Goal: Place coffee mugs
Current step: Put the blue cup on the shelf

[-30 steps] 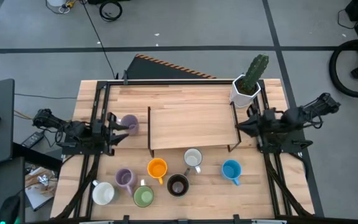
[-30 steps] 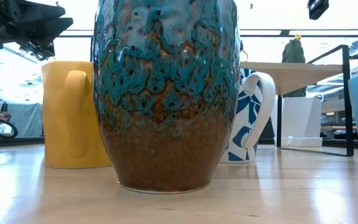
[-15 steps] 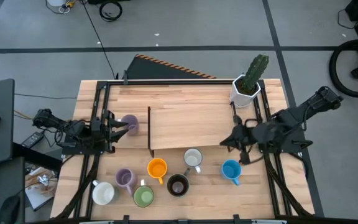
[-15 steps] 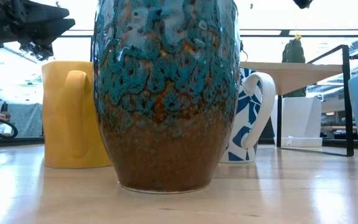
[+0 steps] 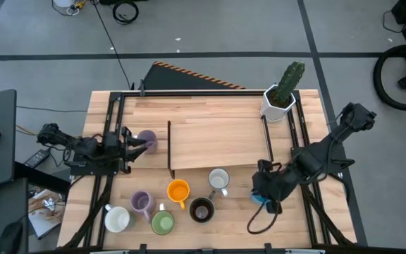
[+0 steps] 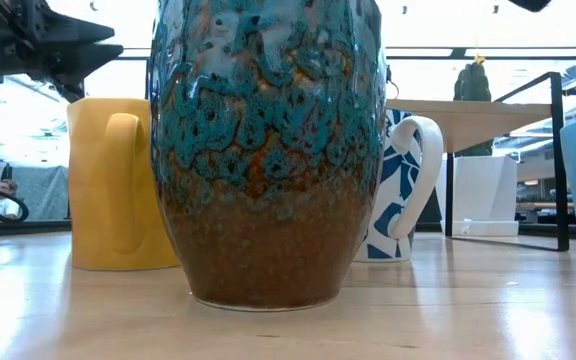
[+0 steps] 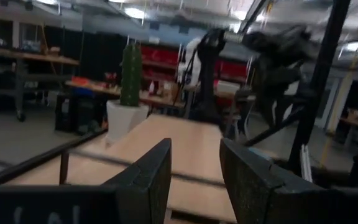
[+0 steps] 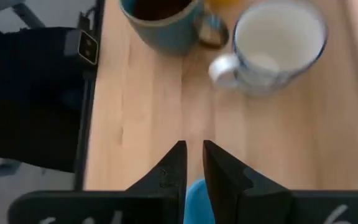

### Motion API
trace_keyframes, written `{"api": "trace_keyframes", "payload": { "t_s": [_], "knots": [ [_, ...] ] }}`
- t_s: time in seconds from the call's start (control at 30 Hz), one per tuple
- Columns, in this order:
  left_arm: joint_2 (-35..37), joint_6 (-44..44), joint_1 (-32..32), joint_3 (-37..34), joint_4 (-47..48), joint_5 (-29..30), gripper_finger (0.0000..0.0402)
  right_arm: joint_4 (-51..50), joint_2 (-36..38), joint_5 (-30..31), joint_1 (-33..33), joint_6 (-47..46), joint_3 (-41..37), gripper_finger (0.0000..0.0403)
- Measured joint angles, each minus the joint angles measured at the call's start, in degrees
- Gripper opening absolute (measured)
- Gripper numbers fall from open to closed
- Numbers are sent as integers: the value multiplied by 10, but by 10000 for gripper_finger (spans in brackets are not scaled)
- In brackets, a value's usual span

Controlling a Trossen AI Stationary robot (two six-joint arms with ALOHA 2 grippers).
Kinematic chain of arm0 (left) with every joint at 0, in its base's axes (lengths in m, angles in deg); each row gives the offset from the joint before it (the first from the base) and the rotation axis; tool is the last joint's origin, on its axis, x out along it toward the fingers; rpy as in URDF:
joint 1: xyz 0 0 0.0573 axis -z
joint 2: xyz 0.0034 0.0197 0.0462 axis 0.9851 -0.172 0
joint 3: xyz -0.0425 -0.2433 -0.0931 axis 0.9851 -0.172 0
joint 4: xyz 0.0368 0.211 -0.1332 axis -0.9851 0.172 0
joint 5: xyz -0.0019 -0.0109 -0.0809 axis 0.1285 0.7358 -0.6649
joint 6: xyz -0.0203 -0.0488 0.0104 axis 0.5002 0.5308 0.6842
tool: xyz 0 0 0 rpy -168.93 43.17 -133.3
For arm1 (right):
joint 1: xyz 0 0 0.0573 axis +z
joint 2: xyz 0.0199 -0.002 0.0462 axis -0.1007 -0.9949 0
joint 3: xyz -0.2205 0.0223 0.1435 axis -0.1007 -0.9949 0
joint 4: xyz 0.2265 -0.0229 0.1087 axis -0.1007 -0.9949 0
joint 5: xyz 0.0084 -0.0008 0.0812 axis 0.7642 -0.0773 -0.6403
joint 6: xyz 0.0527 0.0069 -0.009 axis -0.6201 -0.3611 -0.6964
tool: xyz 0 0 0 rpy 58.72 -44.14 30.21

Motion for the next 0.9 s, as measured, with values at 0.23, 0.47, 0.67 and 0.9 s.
{"api": "trace_keyframes", "payload": {
  "t_s": [0.23, 0.47, 0.67, 0.9],
  "knots": [
    [-18, 30, 0, 42, 91, 36, 141, -64, -57, -17, 9, -52, 64, 29],
    [-45, 28, 0, 55, 95, 74, 141, -181, -121, -17, 8, -79, 128, 9],
    [-54, 8, 0, 60, 86, 97, 141, -191, -160, -42, 8, -115, 152, 16],
    [-54, -10, 0, 61, 85, 112, 141, -217, -196, -66, 10, -168, 152, 58]
  ]
}}
